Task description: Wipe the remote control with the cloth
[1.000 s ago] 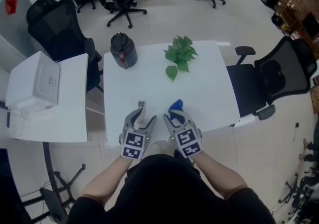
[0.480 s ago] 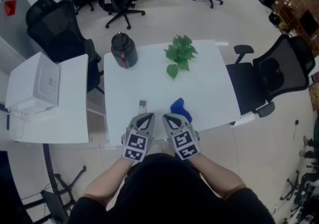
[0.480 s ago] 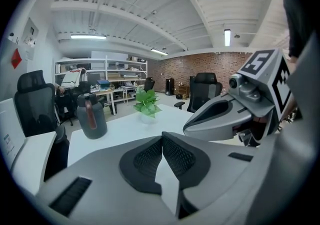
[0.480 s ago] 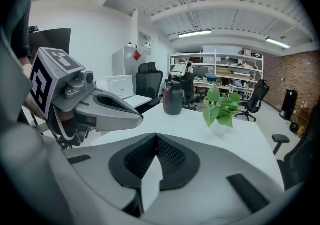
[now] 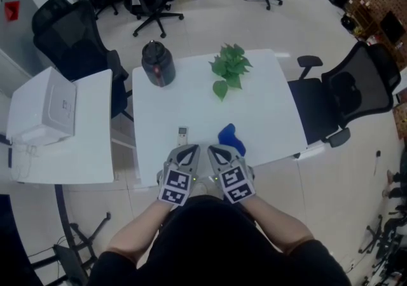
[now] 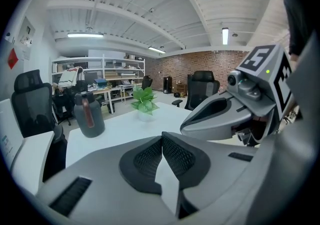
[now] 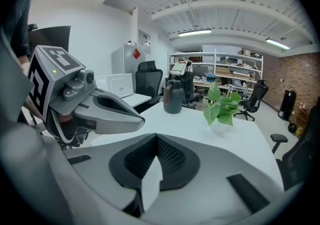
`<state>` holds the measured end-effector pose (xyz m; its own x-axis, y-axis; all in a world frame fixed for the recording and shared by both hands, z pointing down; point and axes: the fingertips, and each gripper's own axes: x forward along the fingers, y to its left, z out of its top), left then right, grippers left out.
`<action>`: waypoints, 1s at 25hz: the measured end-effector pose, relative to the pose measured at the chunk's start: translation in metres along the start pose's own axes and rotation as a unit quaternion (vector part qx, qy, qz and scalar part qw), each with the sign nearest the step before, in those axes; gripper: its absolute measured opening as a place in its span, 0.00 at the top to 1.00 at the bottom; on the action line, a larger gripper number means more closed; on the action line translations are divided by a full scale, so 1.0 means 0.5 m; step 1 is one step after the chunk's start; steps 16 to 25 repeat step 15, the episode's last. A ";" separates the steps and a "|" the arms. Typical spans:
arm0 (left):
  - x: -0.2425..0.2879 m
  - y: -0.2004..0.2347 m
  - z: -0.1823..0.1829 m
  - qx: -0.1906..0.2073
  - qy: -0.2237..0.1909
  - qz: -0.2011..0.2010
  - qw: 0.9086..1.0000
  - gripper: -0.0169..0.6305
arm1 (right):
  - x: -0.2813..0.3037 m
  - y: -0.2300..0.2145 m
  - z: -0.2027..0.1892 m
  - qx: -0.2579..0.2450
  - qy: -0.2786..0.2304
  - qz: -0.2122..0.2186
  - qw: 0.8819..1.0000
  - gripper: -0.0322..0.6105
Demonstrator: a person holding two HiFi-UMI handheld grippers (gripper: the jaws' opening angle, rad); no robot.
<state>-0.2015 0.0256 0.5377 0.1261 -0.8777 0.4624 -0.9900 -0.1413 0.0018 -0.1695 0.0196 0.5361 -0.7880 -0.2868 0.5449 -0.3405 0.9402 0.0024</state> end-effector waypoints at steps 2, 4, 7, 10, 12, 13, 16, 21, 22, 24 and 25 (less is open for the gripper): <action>0.001 0.000 -0.005 -0.001 0.002 0.000 1.000 0.97 | 0.001 -0.002 -0.002 0.001 0.000 -0.002 1.000 0.94; 0.002 0.000 -0.009 -0.001 0.004 0.000 1.000 0.97 | 0.003 -0.003 -0.004 0.002 0.001 -0.003 1.000 0.94; 0.002 -0.001 -0.010 -0.001 0.004 0.001 1.000 0.97 | 0.001 -0.003 -0.005 0.002 0.001 -0.004 1.000 0.94; 0.003 -0.001 -0.010 -0.003 0.005 0.001 1.000 0.97 | 0.001 -0.004 -0.005 0.001 0.000 -0.004 1.000 0.94; 0.005 0.000 -0.010 -0.003 0.006 0.002 1.000 0.97 | 0.003 -0.005 -0.004 0.001 0.000 -0.004 1.000 0.94; 0.006 0.001 -0.010 -0.003 0.006 0.002 1.000 0.97 | 0.004 -0.005 -0.003 0.001 0.000 -0.004 1.000 0.94; 0.008 0.002 -0.010 -0.004 0.006 0.002 1.000 0.97 | 0.006 -0.006 -0.001 0.001 0.000 -0.004 1.000 0.94; 0.008 0.002 -0.010 -0.004 0.006 0.002 1.000 0.97 | 0.006 -0.006 -0.001 0.001 0.000 -0.004 1.000 0.94; 0.008 0.002 -0.010 -0.004 0.006 0.002 1.000 0.97 | 0.006 -0.006 -0.001 0.001 0.000 -0.004 1.000 0.94; 0.008 0.002 -0.010 -0.004 0.006 0.002 1.000 0.97 | 0.006 -0.006 -0.001 0.001 0.000 -0.004 1.000 0.94; 0.008 0.002 -0.010 -0.004 0.006 0.002 1.000 0.97 | 0.006 -0.006 -0.001 0.001 0.000 -0.004 1.000 0.94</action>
